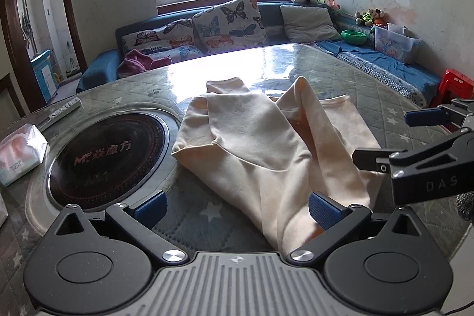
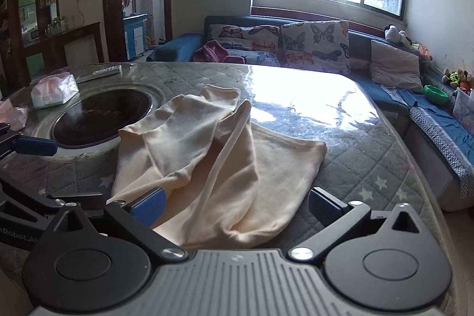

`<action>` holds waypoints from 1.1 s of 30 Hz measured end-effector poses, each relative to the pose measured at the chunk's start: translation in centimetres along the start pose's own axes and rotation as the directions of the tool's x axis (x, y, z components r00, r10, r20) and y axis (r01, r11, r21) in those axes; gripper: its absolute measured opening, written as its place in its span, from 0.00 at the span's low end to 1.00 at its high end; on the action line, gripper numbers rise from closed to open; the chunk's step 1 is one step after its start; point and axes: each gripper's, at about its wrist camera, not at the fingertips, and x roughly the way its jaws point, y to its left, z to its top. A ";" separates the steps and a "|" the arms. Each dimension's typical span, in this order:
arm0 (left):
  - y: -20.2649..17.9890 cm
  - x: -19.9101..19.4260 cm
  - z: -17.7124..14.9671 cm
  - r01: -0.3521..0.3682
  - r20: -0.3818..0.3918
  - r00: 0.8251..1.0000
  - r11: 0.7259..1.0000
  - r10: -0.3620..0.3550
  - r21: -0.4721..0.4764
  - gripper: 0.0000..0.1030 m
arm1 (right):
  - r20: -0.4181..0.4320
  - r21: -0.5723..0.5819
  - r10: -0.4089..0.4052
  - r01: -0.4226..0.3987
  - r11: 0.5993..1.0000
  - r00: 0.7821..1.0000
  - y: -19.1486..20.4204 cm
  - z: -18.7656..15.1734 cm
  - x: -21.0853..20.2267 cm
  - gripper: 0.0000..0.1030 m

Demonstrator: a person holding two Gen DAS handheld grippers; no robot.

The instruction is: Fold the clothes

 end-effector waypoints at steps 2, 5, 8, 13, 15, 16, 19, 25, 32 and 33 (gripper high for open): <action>0.1 0.6 0.4 0.003 -0.005 1.000 1.000 -0.003 0.000 1.00 | -0.005 0.005 -0.003 0.003 1.000 1.000 -0.3 0.3 0.5 1.00; 0.1 1.4 1.0 0.003 -0.008 1.000 1.000 -0.003 0.005 1.00 | -0.015 0.011 -0.011 0.011 1.000 1.000 -1.0 1.0 1.7 1.00; 0.0 2.3 1.6 0.012 -0.005 1.000 1.000 -0.012 0.016 1.00 | -0.019 0.014 -0.013 0.013 1.000 1.000 -1.5 1.8 2.9 0.99; 0.2 3.6 2.8 0.020 0.000 1.000 1.000 -0.020 0.022 0.97 | -0.027 0.024 0.003 -0.003 1.000 1.000 -2.1 3.4 5.1 0.91; 0.5 4.0 3.1 0.024 0.003 1.000 1.000 -0.024 0.020 0.94 | -0.026 0.017 0.010 -0.010 1.000 1.000 -2.2 4.1 5.9 0.85; 0.6 4.2 3.3 0.026 0.004 1.000 0.999 -0.026 0.019 0.93 | -0.026 0.013 0.016 -0.015 1.000 1.000 -2.2 4.4 6.4 0.82; 1.0 4.9 3.6 0.032 -0.001 0.999 0.999 -0.032 0.015 0.88 | -0.042 -0.012 0.031 -0.031 0.999 0.999 -2.2 5.4 7.9 0.72; 1.7 5.8 4.8 0.068 -0.002 0.998 0.998 -0.068 0.005 0.84 | -0.096 -0.047 0.053 -0.058 0.997 0.994 -1.9 6.4 11.0 0.53; 1.8 7.7 7.5 0.073 -0.010 0.997 0.997 -0.073 -0.020 0.82 | -0.113 -0.039 0.106 -0.111 0.993 0.988 -2.0 6.2 12.8 0.22; 1.8 8.1 7.9 0.074 -0.013 0.997 0.997 -0.075 -0.028 0.81 | -0.104 -0.035 0.109 -0.113 0.993 0.989 -2.1 6.1 12.8 0.14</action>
